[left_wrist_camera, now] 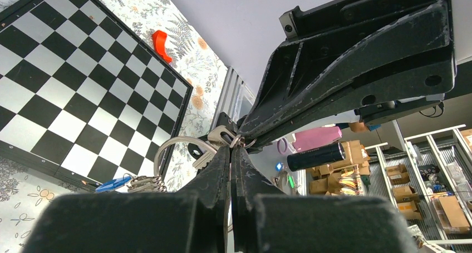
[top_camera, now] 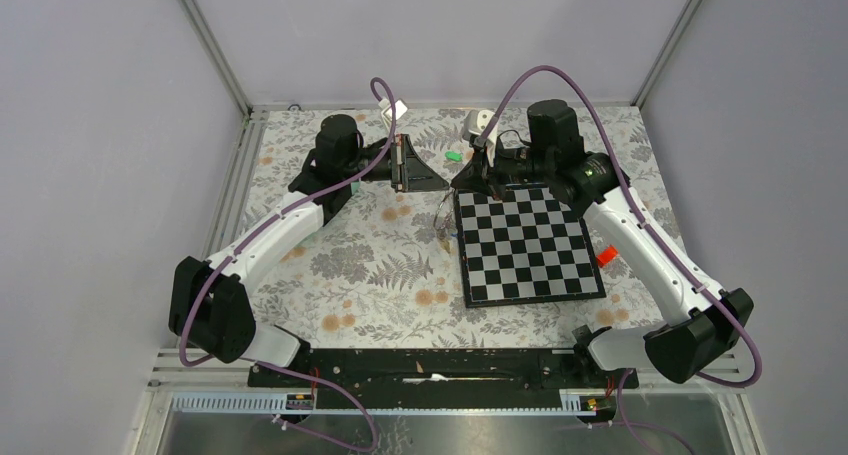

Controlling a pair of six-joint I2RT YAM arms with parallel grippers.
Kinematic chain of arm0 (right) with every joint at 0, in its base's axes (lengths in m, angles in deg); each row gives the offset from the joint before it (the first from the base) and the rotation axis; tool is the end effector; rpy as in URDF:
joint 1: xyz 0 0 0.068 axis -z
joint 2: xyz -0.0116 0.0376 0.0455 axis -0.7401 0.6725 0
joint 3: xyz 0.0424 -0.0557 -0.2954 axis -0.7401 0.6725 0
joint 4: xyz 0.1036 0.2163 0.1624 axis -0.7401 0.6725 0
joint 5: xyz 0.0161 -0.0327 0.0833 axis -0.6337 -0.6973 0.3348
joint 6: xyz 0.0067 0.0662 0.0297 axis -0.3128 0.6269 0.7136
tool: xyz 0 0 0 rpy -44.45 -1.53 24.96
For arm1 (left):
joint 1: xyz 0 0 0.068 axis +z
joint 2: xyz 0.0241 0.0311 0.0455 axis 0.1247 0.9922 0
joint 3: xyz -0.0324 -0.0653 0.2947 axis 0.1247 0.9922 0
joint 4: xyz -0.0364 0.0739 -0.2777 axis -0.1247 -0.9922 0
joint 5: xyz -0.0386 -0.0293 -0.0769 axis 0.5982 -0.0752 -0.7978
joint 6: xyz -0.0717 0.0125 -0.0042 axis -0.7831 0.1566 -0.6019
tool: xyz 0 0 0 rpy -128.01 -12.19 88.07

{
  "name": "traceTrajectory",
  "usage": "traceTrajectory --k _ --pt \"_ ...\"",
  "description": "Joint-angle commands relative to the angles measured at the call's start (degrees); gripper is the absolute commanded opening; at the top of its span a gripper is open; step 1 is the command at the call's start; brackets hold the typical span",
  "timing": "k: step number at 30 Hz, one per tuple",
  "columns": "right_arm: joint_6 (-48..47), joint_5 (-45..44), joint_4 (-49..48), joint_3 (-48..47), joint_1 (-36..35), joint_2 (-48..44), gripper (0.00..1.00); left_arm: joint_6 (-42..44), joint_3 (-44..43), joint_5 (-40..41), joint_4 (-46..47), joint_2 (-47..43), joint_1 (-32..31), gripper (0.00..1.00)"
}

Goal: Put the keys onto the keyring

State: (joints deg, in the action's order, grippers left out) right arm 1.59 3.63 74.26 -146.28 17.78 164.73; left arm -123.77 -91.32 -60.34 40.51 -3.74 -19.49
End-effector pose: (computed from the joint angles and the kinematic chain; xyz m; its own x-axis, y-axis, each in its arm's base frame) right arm 0.2669 0.2026 0.4387 0.1602 -0.3093 -0.9374 -0.9615 0.1660 -0.2191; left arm 0.3021 -0.2086 0.3716 -0.7963 -0.0428 -0.6033 0.5955 0.1194 -0.7945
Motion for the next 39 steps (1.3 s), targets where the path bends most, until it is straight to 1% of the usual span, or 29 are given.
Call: traceTrajectory --k 1,34,36,39 --pt "-0.01 -3.09 -3.42 -0.3 -0.1 -0.93 0.0 -1.29 -0.09 -5.1 4.1 -2.12 -1.55 0.0" --pt "0.35 -3.83 -4.07 -0.04 -0.1 -0.8 0.0 -3.55 1.19 -6.66 7.37 -1.8 -2.35 0.0" --pt "0.24 -3.93 -4.04 -0.13 -0.1 -0.72 0.0 -4.47 1.54 -7.12 8.48 -1.8 -2.35 0.0" --pt "-0.12 -3.89 -4.13 -0.01 -0.06 -0.76 0.0 -7.66 2.84 -8.22 12.77 -1.96 -2.35 0.0"
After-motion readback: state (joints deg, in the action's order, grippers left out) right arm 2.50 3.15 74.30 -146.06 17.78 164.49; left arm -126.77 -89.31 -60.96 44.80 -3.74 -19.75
